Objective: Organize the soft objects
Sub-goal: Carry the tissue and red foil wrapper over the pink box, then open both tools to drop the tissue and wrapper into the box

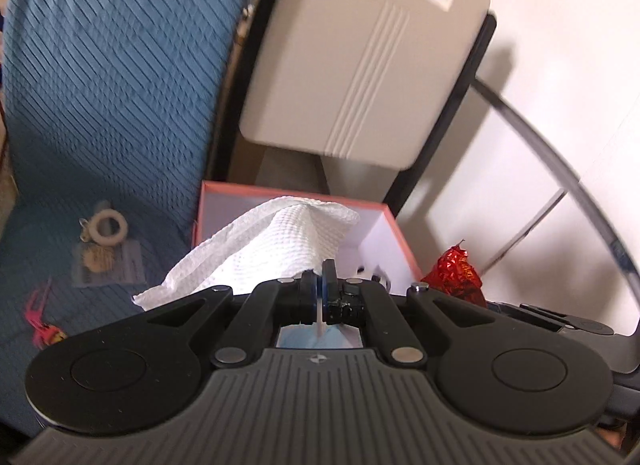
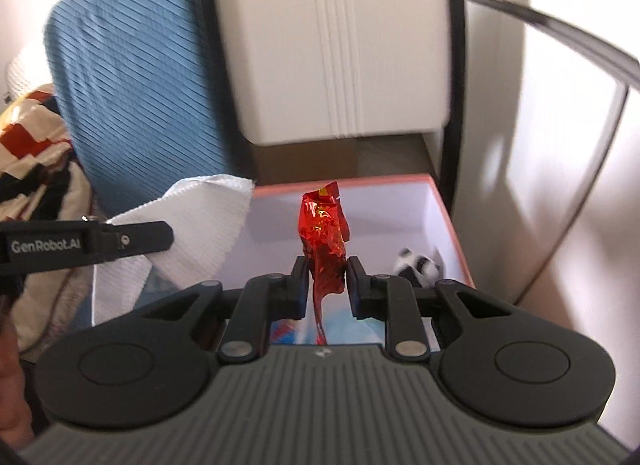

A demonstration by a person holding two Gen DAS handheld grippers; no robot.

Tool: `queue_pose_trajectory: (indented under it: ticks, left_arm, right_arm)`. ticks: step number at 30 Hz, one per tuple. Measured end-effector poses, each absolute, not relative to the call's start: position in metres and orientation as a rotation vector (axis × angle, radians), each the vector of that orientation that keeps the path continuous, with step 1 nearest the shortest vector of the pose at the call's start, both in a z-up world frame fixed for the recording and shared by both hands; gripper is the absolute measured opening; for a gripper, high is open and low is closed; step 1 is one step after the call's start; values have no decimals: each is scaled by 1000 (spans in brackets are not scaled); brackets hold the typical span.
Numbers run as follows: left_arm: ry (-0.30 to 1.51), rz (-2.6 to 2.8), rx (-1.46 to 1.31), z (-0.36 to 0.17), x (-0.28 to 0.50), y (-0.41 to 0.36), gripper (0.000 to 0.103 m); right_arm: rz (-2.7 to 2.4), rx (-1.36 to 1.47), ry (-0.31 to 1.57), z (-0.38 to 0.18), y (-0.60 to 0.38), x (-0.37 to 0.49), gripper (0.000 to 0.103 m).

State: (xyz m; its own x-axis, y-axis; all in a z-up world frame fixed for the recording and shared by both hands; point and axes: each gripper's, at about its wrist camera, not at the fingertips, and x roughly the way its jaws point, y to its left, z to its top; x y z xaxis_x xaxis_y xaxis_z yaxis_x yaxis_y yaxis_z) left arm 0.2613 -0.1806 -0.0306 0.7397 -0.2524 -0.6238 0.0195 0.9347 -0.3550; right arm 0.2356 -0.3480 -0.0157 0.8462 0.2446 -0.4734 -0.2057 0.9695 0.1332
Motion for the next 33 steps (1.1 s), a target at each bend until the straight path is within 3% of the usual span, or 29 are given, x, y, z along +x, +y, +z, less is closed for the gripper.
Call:
queue_pose_trajectory:
  ticks: [13, 25, 26, 27, 29, 33]
  left_arm:
    - [858, -161, -291, -97, 292, -228, 3]
    - [917, -211, -274, -126, 301, -240, 5]
    - [931, -211, -279, -127, 301, -239, 12]
    - [944, -204, -287, -127, 301, -238, 32]
    - [932, -198, -290, -123, 297, -236, 57]
    - [875, -204, -266, -103, 284, -232, 58]
  right_arm:
    - [200, 102, 647, -91, -392, 274, 24]
    - [176, 136, 703, -119, -398, 285, 26]
    - [166, 131, 704, -118, -397, 286, 27]
    - [158, 123, 706, -117, -397, 287, 29]
    - [154, 119, 706, -113, -396, 285, 38]
    - [153, 103, 682, -101, -390, 275, 48]
